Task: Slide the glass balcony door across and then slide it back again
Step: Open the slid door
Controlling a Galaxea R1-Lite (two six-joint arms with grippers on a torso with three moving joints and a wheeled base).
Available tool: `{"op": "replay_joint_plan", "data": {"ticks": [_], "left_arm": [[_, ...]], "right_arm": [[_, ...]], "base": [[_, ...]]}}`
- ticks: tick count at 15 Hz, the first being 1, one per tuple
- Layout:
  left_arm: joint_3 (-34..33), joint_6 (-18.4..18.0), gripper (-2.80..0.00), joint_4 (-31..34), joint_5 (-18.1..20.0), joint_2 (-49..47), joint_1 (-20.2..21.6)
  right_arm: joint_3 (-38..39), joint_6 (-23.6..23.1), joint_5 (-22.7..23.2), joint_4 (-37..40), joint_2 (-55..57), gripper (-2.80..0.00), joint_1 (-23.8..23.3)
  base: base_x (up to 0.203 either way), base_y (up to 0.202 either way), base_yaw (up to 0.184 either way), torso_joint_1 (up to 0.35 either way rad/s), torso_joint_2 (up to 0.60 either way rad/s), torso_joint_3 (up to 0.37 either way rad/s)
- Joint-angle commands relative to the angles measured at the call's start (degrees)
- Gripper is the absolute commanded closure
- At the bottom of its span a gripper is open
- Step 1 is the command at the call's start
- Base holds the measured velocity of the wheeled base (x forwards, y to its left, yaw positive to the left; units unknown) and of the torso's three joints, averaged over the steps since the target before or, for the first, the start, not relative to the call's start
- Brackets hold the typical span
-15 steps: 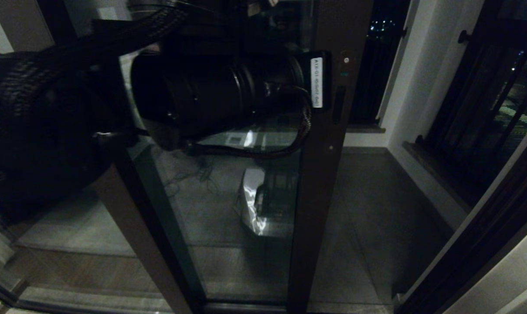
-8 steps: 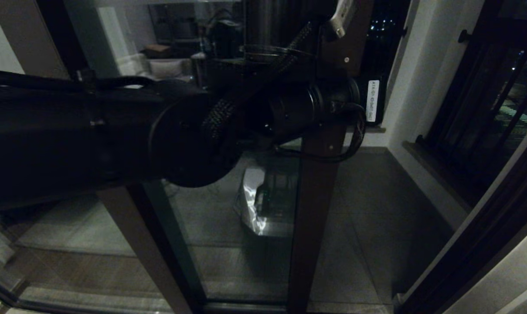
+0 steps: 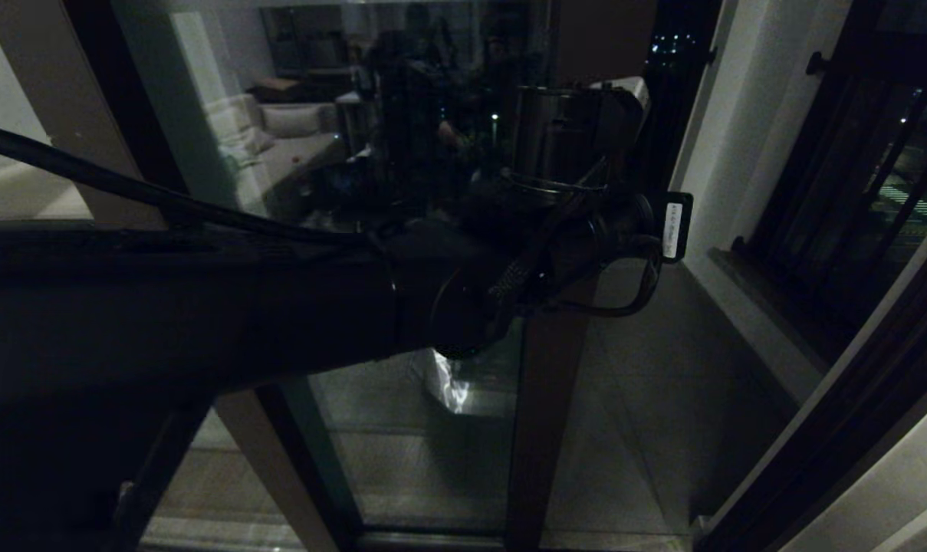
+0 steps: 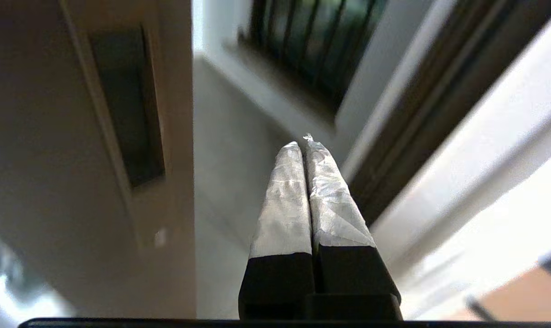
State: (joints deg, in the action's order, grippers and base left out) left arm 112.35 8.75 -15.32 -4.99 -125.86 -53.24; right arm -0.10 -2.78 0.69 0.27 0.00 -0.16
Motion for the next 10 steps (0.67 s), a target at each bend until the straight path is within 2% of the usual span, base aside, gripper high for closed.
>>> {"op": "replay_joint_plan", "data": {"ticks": [1,8,10], "left_arm": [[0.1,-2.2,0.0,-7.3,-2.0,-5.6,1.0],[0.6,-3.4,0.0,-8.8,-3.4,-6.4,3.7],[0.6,-5.3,0.0,-8.9,-3.6,-6.4,4.7]], "right_arm": [[0.0,0.0,0.0,0.0,0.1,0.0,0.0],[0.0,0.0,0.0,0.0,0.1,0.0,0.0],[0.0,0.0,0.0,0.0,0.1,0.0,0.0]], "base": [[0.0,0.0,0.0,0.0,0.0,0.0],[0.0,0.0,0.0,0.0,0.0,0.0],[0.0,0.0,0.0,0.0,0.0,0.0]]}}
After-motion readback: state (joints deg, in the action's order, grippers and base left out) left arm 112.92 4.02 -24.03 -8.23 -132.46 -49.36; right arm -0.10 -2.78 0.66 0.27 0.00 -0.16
